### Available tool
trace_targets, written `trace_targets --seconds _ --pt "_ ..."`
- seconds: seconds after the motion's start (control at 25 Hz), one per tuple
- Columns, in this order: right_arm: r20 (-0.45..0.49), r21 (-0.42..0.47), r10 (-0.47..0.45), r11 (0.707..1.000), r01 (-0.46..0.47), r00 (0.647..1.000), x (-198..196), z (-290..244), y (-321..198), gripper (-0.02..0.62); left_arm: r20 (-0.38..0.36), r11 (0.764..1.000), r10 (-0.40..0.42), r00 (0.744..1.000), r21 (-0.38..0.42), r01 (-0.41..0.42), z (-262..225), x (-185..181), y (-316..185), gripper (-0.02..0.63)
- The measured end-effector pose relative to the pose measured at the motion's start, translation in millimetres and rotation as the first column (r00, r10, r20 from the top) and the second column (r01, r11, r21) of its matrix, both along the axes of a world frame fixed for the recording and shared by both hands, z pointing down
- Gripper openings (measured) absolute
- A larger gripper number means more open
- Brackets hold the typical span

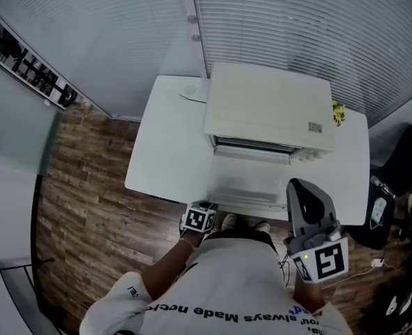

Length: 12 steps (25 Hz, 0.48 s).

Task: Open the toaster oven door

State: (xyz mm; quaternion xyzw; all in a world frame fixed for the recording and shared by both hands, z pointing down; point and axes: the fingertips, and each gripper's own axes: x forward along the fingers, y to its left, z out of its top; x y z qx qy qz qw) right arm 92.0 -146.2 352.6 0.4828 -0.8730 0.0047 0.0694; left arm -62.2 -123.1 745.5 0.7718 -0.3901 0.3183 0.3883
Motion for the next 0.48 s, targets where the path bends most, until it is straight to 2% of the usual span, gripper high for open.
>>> trace_targets --seconds 0.48 --pt "-0.005 -0.001 0.006 1.0 -0.006 1.0 -1.0 -0.8 -5.2 0.008 0.008 0.999 0.007 1.0 -0.033 -0.006 12.1 -0.3 2.8 0.083"
